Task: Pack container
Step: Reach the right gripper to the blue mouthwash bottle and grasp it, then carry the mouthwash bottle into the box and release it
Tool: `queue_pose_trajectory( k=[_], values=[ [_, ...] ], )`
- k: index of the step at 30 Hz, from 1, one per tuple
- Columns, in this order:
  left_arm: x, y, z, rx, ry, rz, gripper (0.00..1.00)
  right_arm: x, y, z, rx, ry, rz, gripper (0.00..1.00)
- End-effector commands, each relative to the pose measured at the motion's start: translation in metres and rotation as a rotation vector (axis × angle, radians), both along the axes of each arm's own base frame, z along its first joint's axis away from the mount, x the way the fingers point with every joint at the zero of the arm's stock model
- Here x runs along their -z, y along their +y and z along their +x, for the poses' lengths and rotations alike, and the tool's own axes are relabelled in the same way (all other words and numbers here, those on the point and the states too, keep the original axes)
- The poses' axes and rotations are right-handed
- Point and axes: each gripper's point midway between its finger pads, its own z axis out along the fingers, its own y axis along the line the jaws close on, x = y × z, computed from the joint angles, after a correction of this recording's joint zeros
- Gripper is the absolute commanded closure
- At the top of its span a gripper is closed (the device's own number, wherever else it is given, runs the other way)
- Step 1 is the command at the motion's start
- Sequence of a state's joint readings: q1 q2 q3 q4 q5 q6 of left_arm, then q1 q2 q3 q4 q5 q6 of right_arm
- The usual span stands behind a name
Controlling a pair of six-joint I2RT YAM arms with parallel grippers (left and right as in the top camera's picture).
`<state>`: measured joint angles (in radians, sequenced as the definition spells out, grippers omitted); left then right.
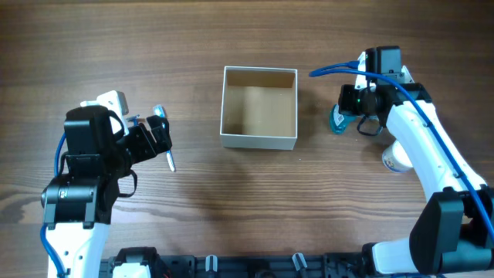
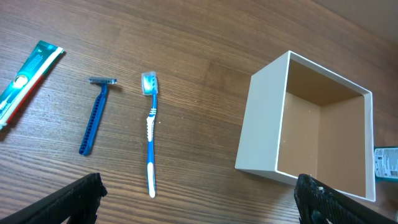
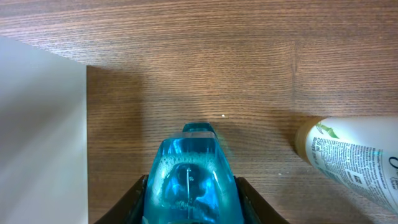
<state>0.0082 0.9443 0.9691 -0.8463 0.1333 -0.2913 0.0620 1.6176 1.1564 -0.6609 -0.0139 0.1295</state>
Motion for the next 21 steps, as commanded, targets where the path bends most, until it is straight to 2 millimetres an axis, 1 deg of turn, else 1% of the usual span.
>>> queue_pose_trajectory(
  k=[1,2,3,4,5,7,9,10,12,14,16,17,18,19,21],
  values=[
    [-0.008,-0.005,0.002,0.014,-0.017,-0.018,0.0,-0.002,0.001,0.006,-0.002,-0.009,0.001,0.69],
    [-0.008,-0.005,0.002,0.014,-0.017,-0.018,0.0,-0.002,0.001,0.006,-0.002,-0.009,0.001,0.71],
    [-0.008,-0.005,0.002,0.014,-0.017,-0.018,0.0,-0.002,0.001,0.006,-0.002,-0.01,0.001,0.78],
    [-0.008,-0.005,0.002,0.014,-0.017,-0.018,0.0,-0.003,0.001,0.006,-0.002,-0.013,0.001,0.94],
    [-0.008,-0.005,0.002,0.014,-0.017,-0.018,0.0,-0.004,0.001,0.006,-0.002,-0.017,0.002,0.96],
    [-0.008,-0.005,0.002,0.014,-0.017,-0.018,0.0,-0.01,0.002,0.006,-0.002,-0.033,0.004,0.96],
    [-0.008,-0.005,0.002,0.014,-0.017,-0.018,0.0,-0.034,0.006,0.004,-0.013,-0.089,0.007,0.96],
    [-0.008,-0.005,0.002,0.014,-0.017,-0.018,0.0,-0.048,0.008,0.003,-0.021,-0.122,0.01,0.96],
    [-0.008,-0.004,0.002,0.014,-0.017,-0.017,0.0,-0.094,0.021,-0.003,-0.053,-0.22,0.021,0.96],
    [-0.008,-0.004,0.002,0.014,-0.017,-0.017,0.0,-0.146,0.037,-0.013,-0.097,-0.317,0.037,0.96],
    [-0.008,-0.004,0.002,0.014,-0.017,-0.017,0.0,-0.189,0.052,-0.021,-0.117,-0.39,0.042,0.96],
    [-0.008,-0.004,0.002,0.014,-0.017,-0.017,0.0,-0.2,0.058,-0.023,-0.126,-0.406,0.043,0.96],
    [-0.008,-0.004,0.002,0.014,-0.017,-0.017,0.0,-0.215,0.068,-0.027,-0.15,-0.427,0.05,0.96],
    [-0.008,-0.004,0.002,0.014,-0.017,-0.017,0.0,-0.232,0.082,-0.029,-0.16,-0.448,0.063,0.96],
    [-0.008,-0.005,0.002,0.014,-0.017,-0.018,0.0,-0.246,0.109,-0.028,-0.171,-0.471,0.082,0.96]
  ],
)
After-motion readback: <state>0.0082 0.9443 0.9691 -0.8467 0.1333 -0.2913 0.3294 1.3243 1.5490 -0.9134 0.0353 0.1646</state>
